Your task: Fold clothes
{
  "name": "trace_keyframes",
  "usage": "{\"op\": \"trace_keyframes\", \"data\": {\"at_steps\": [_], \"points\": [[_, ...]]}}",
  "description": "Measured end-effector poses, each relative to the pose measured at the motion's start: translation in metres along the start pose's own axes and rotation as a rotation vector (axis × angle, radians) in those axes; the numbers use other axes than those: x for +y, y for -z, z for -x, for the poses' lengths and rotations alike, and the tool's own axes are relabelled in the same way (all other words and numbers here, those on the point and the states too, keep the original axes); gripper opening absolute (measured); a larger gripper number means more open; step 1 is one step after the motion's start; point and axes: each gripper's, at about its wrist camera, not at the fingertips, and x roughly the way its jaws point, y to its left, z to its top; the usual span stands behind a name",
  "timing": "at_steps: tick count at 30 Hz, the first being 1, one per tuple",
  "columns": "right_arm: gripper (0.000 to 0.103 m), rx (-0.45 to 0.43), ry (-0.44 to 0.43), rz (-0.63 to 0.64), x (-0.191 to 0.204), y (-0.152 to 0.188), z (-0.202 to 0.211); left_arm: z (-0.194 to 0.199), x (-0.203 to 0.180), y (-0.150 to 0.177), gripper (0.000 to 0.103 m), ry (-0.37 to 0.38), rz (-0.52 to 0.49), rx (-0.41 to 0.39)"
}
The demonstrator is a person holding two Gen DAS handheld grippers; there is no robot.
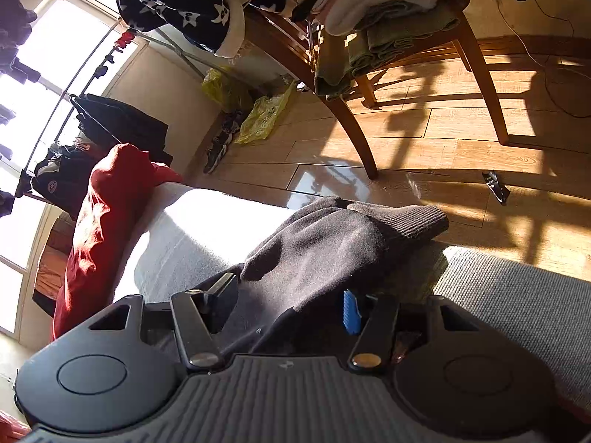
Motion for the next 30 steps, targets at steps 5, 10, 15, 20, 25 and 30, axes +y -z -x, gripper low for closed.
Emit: {"op": "trace_keyframes", "data": {"at_steps": [5, 10, 15, 20, 25, 30], "points": [[0.063, -0.037, -0.051, -0.060, -0.012, -0.010, -0.012, -0.001, 0.001, 0.000, 0.099, 0.002, -0.001, 0.000], [0.061, -0.069, -0.042, -0.056, -0.011, -0.014, -0.019, -0.002, 0.002, -0.001, 0.099, 0.003, -0.003, 0.000], [0.013, -0.054, 0.122, 0.069, 0.007, -0.011, -0.022, -0.001, 0.001, -0.001, 0.099, 0.002, -0.004, -0.002], [0.012, -0.025, 0.130, 0.113, 0.024, -0.011, -0.020, 0.003, -0.002, -0.001, 0.099, -0.010, -0.011, -0.006], [0.011, -0.014, 0.087, 0.178, 0.055, -0.007, -0.016, 0.010, -0.001, -0.002, 0.099, -0.010, -0.006, -0.016], [0.010, 0.003, 0.084, 0.292, 0.100, 0.001, -0.014, 0.019, -0.005, -0.004, 0.099, -0.003, -0.016, -0.037]]}}
